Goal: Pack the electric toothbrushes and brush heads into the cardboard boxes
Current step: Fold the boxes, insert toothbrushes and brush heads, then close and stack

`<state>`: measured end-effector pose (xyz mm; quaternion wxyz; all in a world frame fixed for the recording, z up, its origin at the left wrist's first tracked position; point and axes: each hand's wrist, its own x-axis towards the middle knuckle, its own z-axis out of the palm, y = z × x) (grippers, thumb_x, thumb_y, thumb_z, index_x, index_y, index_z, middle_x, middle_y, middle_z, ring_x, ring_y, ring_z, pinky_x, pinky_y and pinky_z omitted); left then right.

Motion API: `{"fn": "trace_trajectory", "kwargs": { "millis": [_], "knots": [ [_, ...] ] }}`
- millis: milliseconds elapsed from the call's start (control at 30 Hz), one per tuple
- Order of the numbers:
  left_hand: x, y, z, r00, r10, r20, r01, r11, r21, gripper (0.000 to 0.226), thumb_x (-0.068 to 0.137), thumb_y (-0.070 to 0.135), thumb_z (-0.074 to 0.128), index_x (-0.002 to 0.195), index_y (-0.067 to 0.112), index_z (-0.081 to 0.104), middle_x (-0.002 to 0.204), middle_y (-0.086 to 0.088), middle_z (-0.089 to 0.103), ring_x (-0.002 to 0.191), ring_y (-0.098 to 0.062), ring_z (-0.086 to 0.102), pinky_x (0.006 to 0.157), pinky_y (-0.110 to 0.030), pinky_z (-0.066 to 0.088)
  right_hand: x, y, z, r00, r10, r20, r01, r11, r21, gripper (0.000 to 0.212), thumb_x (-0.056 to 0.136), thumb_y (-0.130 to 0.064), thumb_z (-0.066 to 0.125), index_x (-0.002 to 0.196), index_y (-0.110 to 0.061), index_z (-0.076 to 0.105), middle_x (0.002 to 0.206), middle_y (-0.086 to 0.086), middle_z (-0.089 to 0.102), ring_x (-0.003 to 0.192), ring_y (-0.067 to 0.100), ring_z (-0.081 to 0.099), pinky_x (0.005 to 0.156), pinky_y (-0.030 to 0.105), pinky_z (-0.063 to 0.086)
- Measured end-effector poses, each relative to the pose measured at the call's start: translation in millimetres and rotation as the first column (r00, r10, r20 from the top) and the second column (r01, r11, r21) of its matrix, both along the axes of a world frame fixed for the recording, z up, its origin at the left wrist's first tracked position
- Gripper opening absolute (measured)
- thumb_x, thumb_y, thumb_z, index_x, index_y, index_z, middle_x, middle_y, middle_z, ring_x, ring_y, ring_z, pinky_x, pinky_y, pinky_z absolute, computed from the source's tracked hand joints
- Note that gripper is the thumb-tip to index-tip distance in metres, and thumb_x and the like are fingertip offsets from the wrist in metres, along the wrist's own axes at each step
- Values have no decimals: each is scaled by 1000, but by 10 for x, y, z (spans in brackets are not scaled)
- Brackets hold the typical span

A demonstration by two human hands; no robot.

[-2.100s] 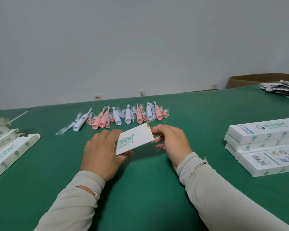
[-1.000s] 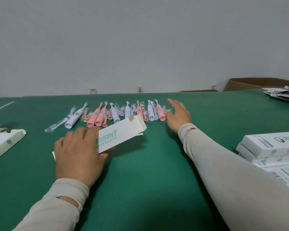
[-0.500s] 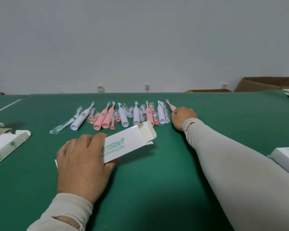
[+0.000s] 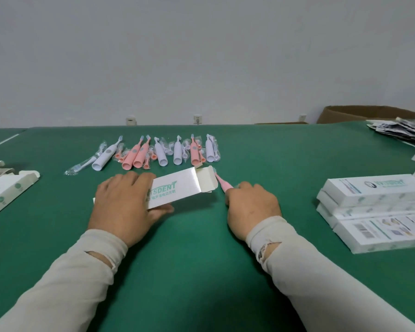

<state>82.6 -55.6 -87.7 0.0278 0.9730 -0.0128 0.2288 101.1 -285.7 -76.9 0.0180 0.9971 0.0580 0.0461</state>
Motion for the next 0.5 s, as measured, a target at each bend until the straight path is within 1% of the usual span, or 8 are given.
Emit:
{"fn": "trace_trajectory", "kwargs": {
  "millis": [100,167,233,333,367,433,467,500],
  "knots": [
    [-149,-36,22,998,-32,-55,33,999,26,81,66,90,37,117,31,55,100,4,57,93,-22,51,84,-39,39,-83,-69,38,993,-14,117,7,998,61,11,94,-22,49,98,-24,38,105,2,63,90,27,42,75,37,32],
    [-229,-50,26,998,-33,-50,35,998,50,83,63,93,26,113,32,54,96,5,55,87,-19,48,80,-38,40,-65,-139,42,988,-24,156,12,997,80,9,96,-29,51,97,-24,43,101,-1,65,97,26,46,78,38,32],
    [-277,-70,26,999,-26,-30,27,999,35,83,63,92,26,113,31,55,96,4,56,85,-19,47,78,-38,39,-37,-185,32,985,-12,173,5,999,41,14,98,-37,49,101,-25,56,99,-3,66,105,25,48,81,38,33],
    [-292,-84,24,1000,-9,-26,10,1000,26,77,68,88,40,116,30,56,100,4,57,86,-18,44,79,-37,37,11,-223,5,974,49,219,-45,999,-24,22,100,-39,47,102,-23,62,102,0,63,103,26,48,75,36,32],
    [-285,-79,17,1000,-8,-22,8,1000,19,75,70,87,45,116,29,56,100,4,58,87,-19,47,80,-37,38,13,-247,12,974,36,223,-44,999,29,21,100,-37,49,103,-21,62,104,2,60,100,26,48,74,34,34],
    [-263,-64,21,1000,-13,2,13,1000,9,71,71,84,51,114,28,58,99,4,58,88,-21,50,78,-37,38,35,-342,45,965,-26,262,-55,953,296,19,98,-34,54,103,-18,62,103,5,54,87,23,49,71,33,39],
    [-247,-59,24,1000,-15,11,15,1000,8,70,71,83,52,113,28,59,98,3,59,87,-21,50,77,-37,38,41,-393,67,956,-66,285,-81,877,474,16,97,-33,56,101,-19,62,99,4,53,79,21,51,69,32,41],
    [-232,-57,27,1000,-18,14,18,1000,15,69,71,83,54,112,28,59,98,3,59,87,-22,51,77,-37,38,38,-436,85,950,-102,297,-134,725,676,12,96,-30,59,98,-19,62,95,1,54,73,16,54,66,30,43]
  ]
}}
